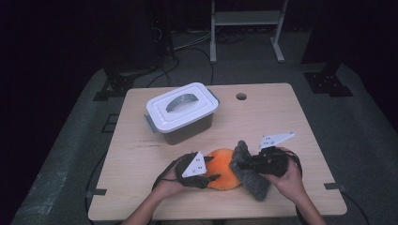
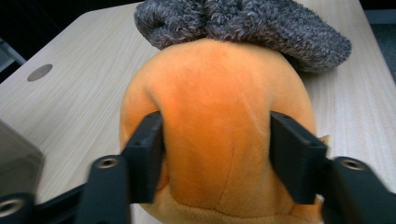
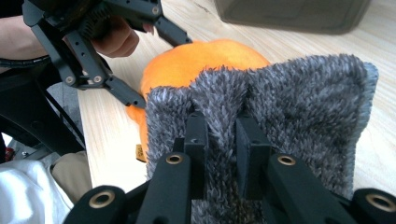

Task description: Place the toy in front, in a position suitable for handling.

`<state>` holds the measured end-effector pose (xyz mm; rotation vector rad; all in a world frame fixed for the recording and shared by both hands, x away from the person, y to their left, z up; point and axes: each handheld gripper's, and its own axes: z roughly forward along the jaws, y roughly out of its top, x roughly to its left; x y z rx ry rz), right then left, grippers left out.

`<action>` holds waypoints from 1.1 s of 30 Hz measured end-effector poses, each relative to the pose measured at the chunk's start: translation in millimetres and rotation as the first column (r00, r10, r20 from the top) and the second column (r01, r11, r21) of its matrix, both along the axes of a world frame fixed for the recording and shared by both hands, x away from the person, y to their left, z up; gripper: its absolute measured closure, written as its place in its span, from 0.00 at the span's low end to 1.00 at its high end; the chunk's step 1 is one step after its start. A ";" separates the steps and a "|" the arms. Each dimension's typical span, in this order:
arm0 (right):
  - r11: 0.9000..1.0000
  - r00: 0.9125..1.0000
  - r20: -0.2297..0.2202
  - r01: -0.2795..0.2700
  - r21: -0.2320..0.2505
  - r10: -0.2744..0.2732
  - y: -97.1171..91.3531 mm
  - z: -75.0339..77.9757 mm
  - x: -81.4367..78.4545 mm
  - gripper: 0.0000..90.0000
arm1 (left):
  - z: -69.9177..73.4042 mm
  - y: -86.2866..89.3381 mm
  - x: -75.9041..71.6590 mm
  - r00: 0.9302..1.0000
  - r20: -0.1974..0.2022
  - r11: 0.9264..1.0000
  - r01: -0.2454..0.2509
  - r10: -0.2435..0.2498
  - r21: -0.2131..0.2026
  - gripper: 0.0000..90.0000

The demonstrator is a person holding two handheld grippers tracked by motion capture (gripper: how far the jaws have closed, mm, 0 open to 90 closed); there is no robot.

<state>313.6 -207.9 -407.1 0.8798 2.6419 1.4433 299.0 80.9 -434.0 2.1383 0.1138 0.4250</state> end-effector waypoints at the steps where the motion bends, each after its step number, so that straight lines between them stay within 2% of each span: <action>1: 1.000 1.000 0.000 0.001 0.003 -0.001 0.7 1.3 -0.7 0.85 | 0.9 1.3 0.0 1.000 -0.016 1.000 0.007 -0.007 -0.014 0.50; 3: 1.000 1.000 0.008 -0.009 0.014 0.009 2.1 5.4 -2.8 0.85 | 3.1 2.2 0.5 0.998 -0.058 0.999 0.021 -0.024 -0.050 0.55; 6: 1.000 1.000 0.024 -0.021 0.018 0.020 6.0 10.7 -7.2 0.85 | 5.6 0.8 -0.6 0.995 -0.091 0.998 0.032 -0.037 -0.059 0.56; 7: 1.000 0.999 0.029 -0.026 0.018 0.025 6.9 11.8 -8.2 0.85 | 5.9 0.2 -1.2 0.991 -0.124 0.996 0.040 -0.049 -0.080 0.56; 8: 0.999 0.999 0.033 -0.031 0.018 0.030 8.1 13.8 -10.4 0.85 | 6.3 0.3 -1.0 0.988 -0.143 0.996 0.045 -0.057 -0.083 0.56; 11: 0.998 0.998 0.038 -0.046 0.036 0.044 8.1 17.7 -14.3 0.85 | 6.2 0.3 -0.1 0.978 -0.194 0.992 0.055 -0.076 -0.110 0.56; 12: 0.998 0.998 0.040 -0.051 0.037 0.049 8.6 19.4 -16.4 0.85 | 6.2 0.0 -0.2 0.977 -0.199 0.992 0.054 -0.076 -0.112 0.55; 15: 0.998 0.997 0.051 -0.059 0.012 0.058 10.9 19.4 -19.1 0.85 | 6.5 -1.9 -1.5 0.982 -0.183 0.994 0.035 -0.054 -0.105 0.48; 16: 0.998 0.997 0.050 -0.056 0.005 0.056 10.8 17.9 -18.3 0.85 | 6.9 -2.1 -1.4 0.983 -0.178 0.994 0.027 -0.045 -0.105 0.41; 18: 0.999 0.998 0.042 -0.048 0.009 0.048 8.0 14.1 -15.0 0.85 | 7.2 -2.7 -2.2 0.989 -0.144 0.994 0.025 -0.041 -0.109 0.32; 20: 0.999 0.999 0.033 -0.033 0.018 0.033 2.8 10.9 -11.1 0.85 | 7.2 -3.6 -2.5 0.989 -0.143 0.994 0.030 -0.045 -0.105 0.21; 21: 0.999 0.999 0.032 -0.027 0.018 0.026 0.4 9.7 -9.6 0.85 | 7.3 -3.9 -3.3 0.988 -0.144 0.993 0.046 -0.062 -0.113 0.19; 22: 1.000 1.000 0.027 -0.013 0.022 0.012 -3.7 7.5 -7.1 0.85 | 7.3 -4.0 -4.2 0.988 -0.138 0.991 0.057 -0.073 -0.118 0.18; 24: 1.000 1.000 0.013 0.012 0.027 -0.013 -12.2 3.7 -2.6 0.85 | 8.2 -5.6 -6.1 0.990 -0.117 0.992 0.068 -0.080 -0.102 0.18; 28: 0.998 0.998 -0.013 0.061 0.023 -0.061 -25.8 -1.2 2.7 0.85 | 6.3 -8.3 -7.4 0.994 -0.086 0.996 0.055 -0.061 -0.070 0.25; 31: 0.998 0.998 0.012 0.062 0.033 -0.063 -25.9 6.9 -2.1 0.85 | 5.6 -9.9 -5.7 0.996 -0.091 0.997 0.012 -0.018 -0.072 0.26; 33: 0.998 0.999 0.032 0.042 0.056 -0.044 -22.6 15.7 -6.9 0.85 | 5.2 -10.9 -4.1 0.995 -0.100 0.997 -0.010 0.002 -0.075 0.27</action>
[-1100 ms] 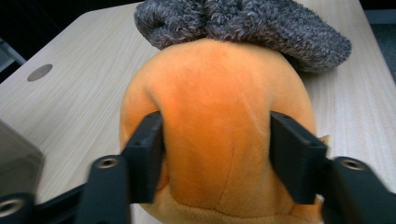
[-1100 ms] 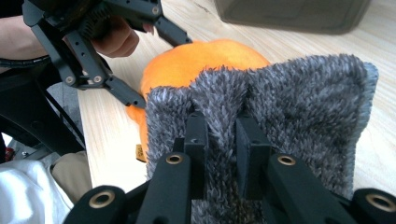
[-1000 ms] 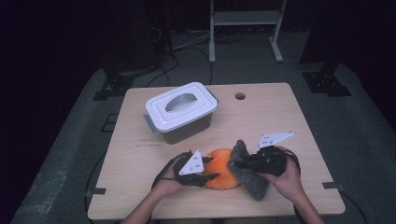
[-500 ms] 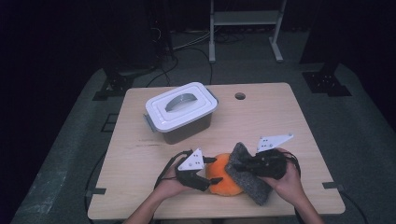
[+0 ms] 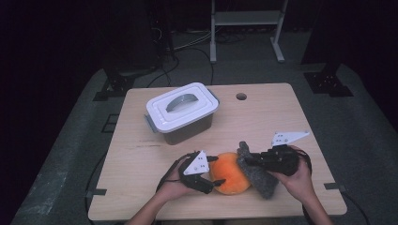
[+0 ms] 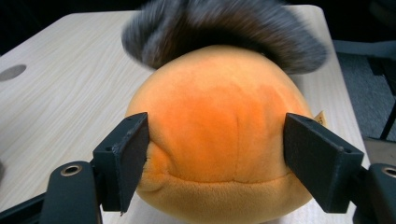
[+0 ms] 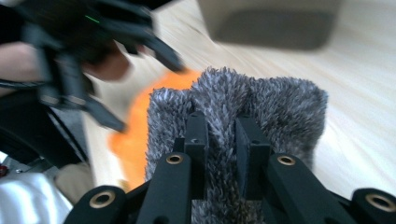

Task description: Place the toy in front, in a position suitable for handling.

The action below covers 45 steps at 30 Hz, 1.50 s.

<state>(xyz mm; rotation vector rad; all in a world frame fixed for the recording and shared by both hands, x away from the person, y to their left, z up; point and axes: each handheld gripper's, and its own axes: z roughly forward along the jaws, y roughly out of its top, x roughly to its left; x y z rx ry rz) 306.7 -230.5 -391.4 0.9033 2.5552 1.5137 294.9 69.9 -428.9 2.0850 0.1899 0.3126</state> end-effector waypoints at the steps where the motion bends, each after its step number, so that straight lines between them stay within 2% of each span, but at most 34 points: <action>1: 1.000 1.000 0.019 -0.021 0.010 0.020 5.0 5.3 -3.9 0.85 | -0.3 -0.2 0.3 1.000 0.000 1.000 -0.009 0.009 0.002 0.27; 3: 0.998 0.997 0.035 -0.062 0.005 0.062 15.6 9.4 -9.6 0.85 | -1.4 -0.6 2.0 1.000 -0.010 1.000 -0.029 0.029 0.010 0.27; 5: 0.995 0.995 0.037 -0.094 -0.028 0.095 26.2 7.5 -12.3 0.85 | -2.0 1.0 3.4 0.999 -0.019 0.999 -0.047 0.048 0.014 0.27; 7: 0.992 0.994 0.028 -0.107 -0.070 0.109 32.2 1.0 -11.4 0.85 | -2.0 2.4 4.7 0.998 -0.027 0.998 -0.055 0.056 0.014 0.27; 9: 0.992 0.994 0.016 -0.109 -0.068 0.110 29.9 -4.9 -7.9 0.85 | -2.4 2.3 4.9 0.998 -0.030 0.998 -0.059 0.059 0.007 0.27; 11: 0.994 0.996 0.007 -0.084 -0.062 0.085 21.4 -6.8 -4.4 0.85 | -3.0 2.5 5.4 0.998 -0.031 0.998 -0.058 0.058 0.005 0.27; 13: 0.997 0.999 0.003 -0.041 -0.071 0.041 9.9 -9.5 -1.6 0.85 | -3.4 4.2 6.0 0.999 -0.032 0.999 -0.043 0.043 0.001 0.27; 15: 0.998 1.000 -0.015 -0.021 -0.063 0.020 2.2 -13.3 0.7 0.85 | -3.0 5.2 5.8 0.999 -0.027 1.000 -0.024 0.024 -0.008 0.25; 19: 0.998 1.000 -0.029 -0.006 -0.059 0.004 -3.0 -16.4 2.8 0.85 | -0.6 5.9 3.5 1.000 -0.027 0.999 0.009 -0.010 -0.038 0.16; 23: 0.998 1.000 -0.030 -0.005 -0.060 0.003 -2.3 -15.9 3.4 0.85 | -1.8 6.2 2.0 0.999 -0.027 0.999 0.021 -0.021 -0.026 0.14; 24: 0.998 0.999 -0.034 -0.006 -0.055 0.004 -1.9 -14.8 3.1 0.85 | -2.1 5.9 2.3 0.999 -0.024 1.000 0.022 -0.022 -0.012 0.15; 28: 0.999 0.999 0.019 -0.026 -0.047 0.027 8.1 4.2 -5.9 0.85 | -3.3 2.5 3.2 1.000 -0.021 1.000 0.003 -0.004 -0.018 0.19; 31: 0.996 0.996 0.058 -0.070 -0.063 0.073 26.6 12.5 -13.6 0.85 | -3.9 -0.3 3.1 1.000 -0.021 1.000 -0.013 0.013 -0.029 0.19; 35: 0.983 0.989 0.057 -0.129 -0.131 0.138 48.7 5.7 -17.5 0.84 | -5.0 0.4 3.7 0.999 -0.025 0.999 -0.029 0.029 -0.012 0.19; 37: 0.978 0.987 0.054 -0.141 -0.151 0.150 52.0 1.1 -17.5 0.84 | -6.3 1.4 5.2 0.999 -0.030 1.000 -0.026 0.026 -0.002 0.19; 42: 0.978 0.989 0.044 -0.136 -0.160 0.144 38.9 -2.1 -21.1 0.84 | -7.5 3.6 6.6 0.999 -0.043 0.999 -0.032 0.031 -0.014 0.19; 45: 0.982 0.992 0.011 -0.121 -0.148 0.124 24.8 -7.7 -23.1 0.85 | -7.4 2.7 6.3 0.999 -0.040 0.999 -0.025 0.024 -0.023 0.19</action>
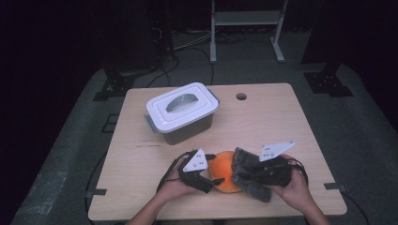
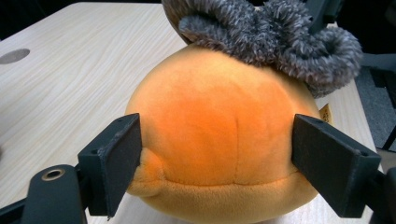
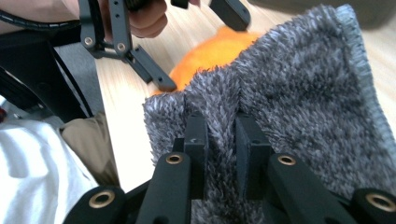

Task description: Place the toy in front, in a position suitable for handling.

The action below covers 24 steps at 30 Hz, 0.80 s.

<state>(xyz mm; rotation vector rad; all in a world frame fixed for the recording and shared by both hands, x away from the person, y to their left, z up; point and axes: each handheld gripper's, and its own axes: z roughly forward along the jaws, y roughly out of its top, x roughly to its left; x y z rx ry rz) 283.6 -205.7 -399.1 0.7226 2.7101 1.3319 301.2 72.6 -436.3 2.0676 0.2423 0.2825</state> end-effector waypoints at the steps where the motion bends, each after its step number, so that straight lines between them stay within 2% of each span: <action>1: 1.000 1.000 -0.007 0.006 0.003 -0.006 -2.8 -0.3 -0.4 0.85 | 0.2 -0.9 -0.5 1.000 0.000 1.000 0.004 -0.004 -0.008 0.19; 5: 0.999 1.000 0.003 0.016 0.050 -0.016 -3.2 10.5 1.7 0.85 | 1.0 -2.8 -2.2 1.000 0.010 1.000 0.015 -0.015 -0.007 0.19; 7: 0.999 1.000 0.023 0.000 0.043 -0.001 5.9 16.7 6.4 0.85 | 1.1 -3.4 -3.4 1.000 0.015 1.000 0.021 -0.021 -0.002 0.19; 9: 1.000 0.999 0.036 -0.009 0.009 0.009 16.9 19.6 12.0 0.84 | 1.3 -2.6 -3.5 1.000 0.017 1.000 0.022 -0.022 0.008 0.19; 12: 1.000 1.000 0.024 -0.010 0.012 0.009 24.5 16.2 20.4 0.84 | 0.9 -0.1 -1.3 1.000 0.006 1.000 0.004 -0.004 0.002 0.18; 14: 1.000 1.000 0.008 -0.001 0.024 0.001 20.7 12.0 22.6 0.84 | 1.6 0.8 -0.4 1.000 -0.006 1.000 -0.011 0.011 -0.018 0.15; 16: 0.999 1.000 -0.014 0.010 0.043 -0.009 13.6 8.4 21.7 0.85 | 3.2 -0.2 -1.9 1.000 0.006 1.000 -0.019 0.019 -0.024 0.13; 19: 0.999 0.999 -0.025 0.023 0.032 -0.022 2.6 6.7 18.0 0.85 | 4.6 -2.6 -4.7 0.999 0.026 0.999 -0.033 0.033 -0.013 0.12; 21: 0.999 0.999 -0.027 0.039 0.020 -0.038 -5.5 9.1 16.0 0.85 | 5.2 -2.4 -4.5 0.999 0.028 0.999 -0.045 0.045 -0.010 0.11; 24: 0.998 0.998 -0.015 0.054 0.039 -0.053 -10.8 17.5 16.7 0.85 | 3.7 -2.1 -3.4 0.999 0.015 0.999 -0.041 0.041 -0.006 0.11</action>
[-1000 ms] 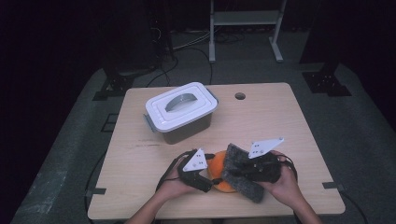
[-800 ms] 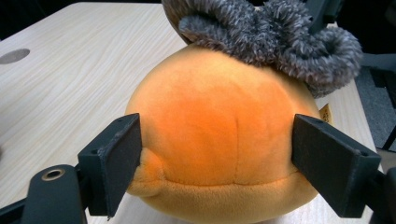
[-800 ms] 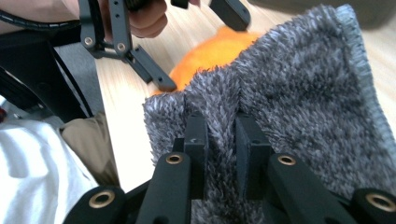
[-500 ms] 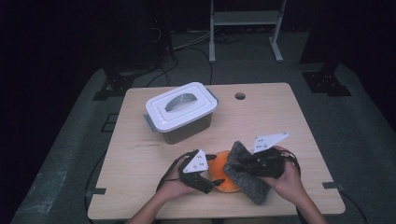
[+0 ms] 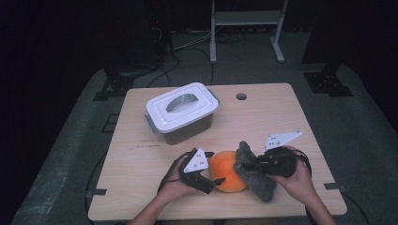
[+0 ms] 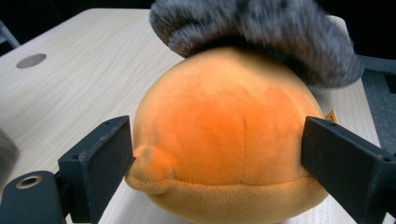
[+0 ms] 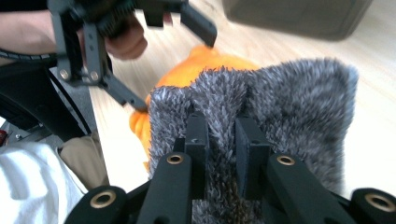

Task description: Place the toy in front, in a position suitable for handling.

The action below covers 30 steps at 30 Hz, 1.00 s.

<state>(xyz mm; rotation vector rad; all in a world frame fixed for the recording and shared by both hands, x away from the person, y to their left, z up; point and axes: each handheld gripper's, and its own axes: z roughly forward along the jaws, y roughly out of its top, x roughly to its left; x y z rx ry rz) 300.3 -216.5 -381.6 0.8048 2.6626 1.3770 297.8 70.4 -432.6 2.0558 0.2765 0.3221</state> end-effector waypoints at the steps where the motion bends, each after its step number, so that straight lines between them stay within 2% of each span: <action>1: 1.000 1.000 0.007 -0.004 -0.001 0.004 1.1 3.7 1.0 0.85 | -0.4 -0.6 -0.3 1.000 -0.001 1.000 0.006 -0.006 0.004 0.11; 3: 1.000 1.000 0.014 -0.020 -0.006 0.020 7.0 9.9 4.0 0.85 | -1.0 -2.6 -1.4 1.000 0.004 1.000 0.021 -0.021 0.007 0.11; 6: 0.996 0.997 0.008 -0.077 -0.043 0.077 29.1 15.6 15.0 0.85 | -2.7 -5.5 -3.3 0.999 0.002 0.999 0.036 -0.036 0.010 0.11; 10: 0.988 0.992 -0.003 -0.123 -0.089 0.123 53.7 13.1 26.8 0.85 | -2.8 -4.3 -2.8 1.000 0.013 1.000 0.027 -0.027 0.015 0.10; 12: 0.986 0.992 -0.016 -0.129 -0.108 0.128 59.3 10.4 30.0 0.85 | -2.6 -2.8 -1.9 1.000 0.011 1.000 0.026 -0.026 0.016 0.10; 17: 0.989 0.993 -0.038 -0.114 -0.096 0.111 48.9 3.5 32.5 0.85 | -1.1 -1.0 -2.0 1.000 0.004 1.000 0.026 -0.026 0.009 0.10; 19: 0.993 0.994 -0.060 -0.098 -0.070 0.094 36.6 -1.3 30.0 0.86 | -1.7 -2.8 -2.3 1.000 0.001 1.000 0.024 -0.024 0.018 0.10; 24: 0.995 0.994 -0.068 -0.089 -0.055 0.085 25.7 -5.6 22.9 0.86 | -2.0 -1.6 0.7 1.000 0.009 0.999 -0.001 0.001 0.044 0.10; 27: 0.995 0.994 -0.066 -0.087 -0.050 0.084 22.3 -8.0 16.3 0.87 | -3.4 -0.4 3.9 1.000 -0.020 0.999 -0.008 0.009 0.045 0.10; 30: 0.994 0.994 -0.063 -0.091 -0.056 0.087 20.8 -9.9 7.7 0.87 | -5.0 -2.4 3.1 0.999 -0.046 0.998 0.027 -0.024 0.050 0.15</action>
